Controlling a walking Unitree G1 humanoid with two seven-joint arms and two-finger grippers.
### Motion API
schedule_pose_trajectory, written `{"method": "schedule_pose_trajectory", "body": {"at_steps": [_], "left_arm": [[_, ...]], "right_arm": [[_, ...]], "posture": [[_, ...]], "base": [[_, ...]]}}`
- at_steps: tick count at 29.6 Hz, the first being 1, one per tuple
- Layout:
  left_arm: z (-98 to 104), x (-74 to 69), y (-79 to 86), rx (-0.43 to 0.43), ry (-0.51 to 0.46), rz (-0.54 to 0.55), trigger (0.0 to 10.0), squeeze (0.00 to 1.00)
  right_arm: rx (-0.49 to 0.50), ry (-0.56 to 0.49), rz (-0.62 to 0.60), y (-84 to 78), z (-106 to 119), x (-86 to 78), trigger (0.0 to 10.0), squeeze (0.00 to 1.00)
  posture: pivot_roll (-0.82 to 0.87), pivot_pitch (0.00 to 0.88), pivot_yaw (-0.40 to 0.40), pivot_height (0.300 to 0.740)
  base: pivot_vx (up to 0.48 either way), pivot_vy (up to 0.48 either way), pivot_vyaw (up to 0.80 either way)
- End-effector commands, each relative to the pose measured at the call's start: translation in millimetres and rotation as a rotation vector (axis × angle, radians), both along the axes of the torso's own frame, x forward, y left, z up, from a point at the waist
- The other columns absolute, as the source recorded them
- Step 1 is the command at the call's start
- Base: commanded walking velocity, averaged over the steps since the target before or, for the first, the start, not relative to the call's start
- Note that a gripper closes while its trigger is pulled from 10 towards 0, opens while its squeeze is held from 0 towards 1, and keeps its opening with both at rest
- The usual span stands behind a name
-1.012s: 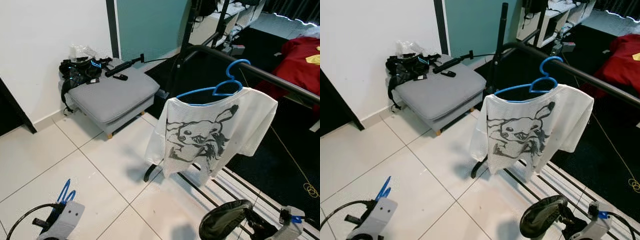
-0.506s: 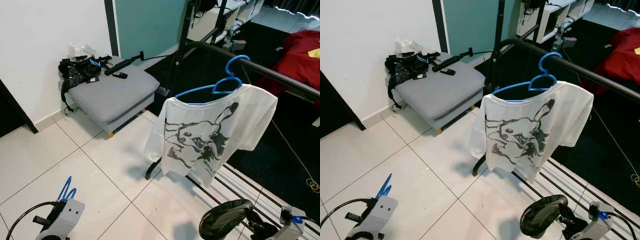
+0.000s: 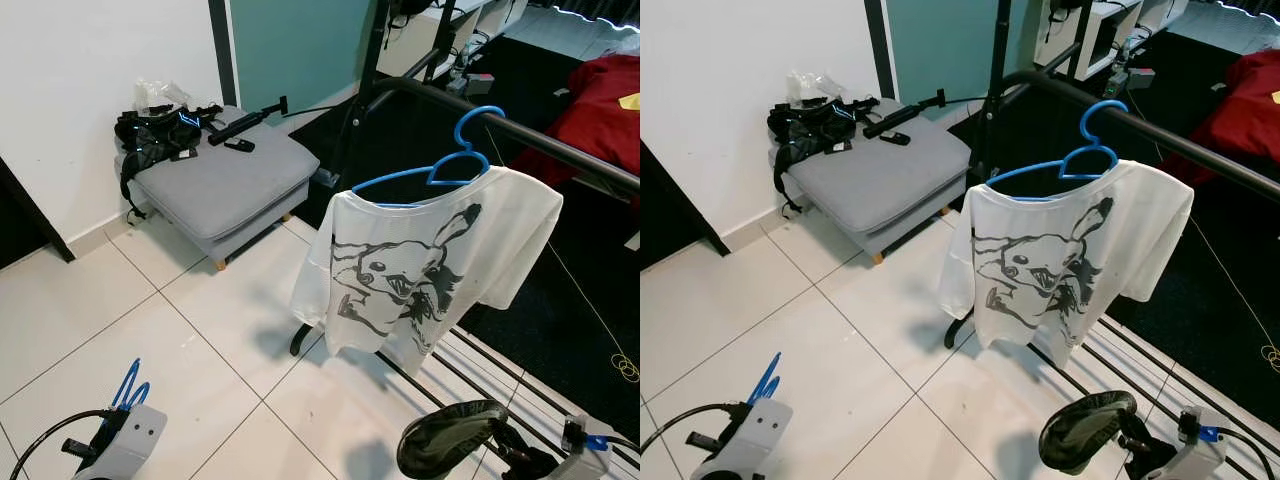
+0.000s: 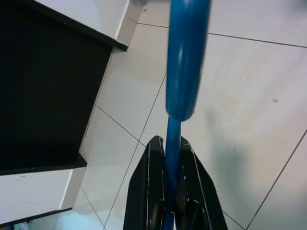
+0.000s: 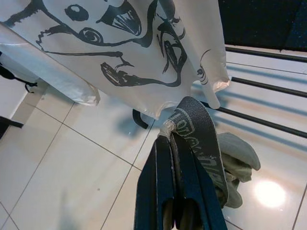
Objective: Hang hanger
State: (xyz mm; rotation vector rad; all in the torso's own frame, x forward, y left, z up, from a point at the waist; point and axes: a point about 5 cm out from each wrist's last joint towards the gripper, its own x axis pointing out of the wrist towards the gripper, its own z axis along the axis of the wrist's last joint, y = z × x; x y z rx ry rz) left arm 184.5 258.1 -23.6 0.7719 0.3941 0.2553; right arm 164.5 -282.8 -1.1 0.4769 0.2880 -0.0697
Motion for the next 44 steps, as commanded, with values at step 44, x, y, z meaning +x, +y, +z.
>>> {"method": "schedule_pose_trajectory", "body": {"at_steps": [44], "left_arm": [[-0.7,-6.5,7.2,0.014,0.018,0.002,10.0,0.0]], "right_arm": [[0.012,0.021,-0.005,1.9,-1.6,-4.3,10.0,0.0]], "posture": [[0.03,0.202,-0.048,0.74]], "base": [[0.0,0.0,0.0]]}}
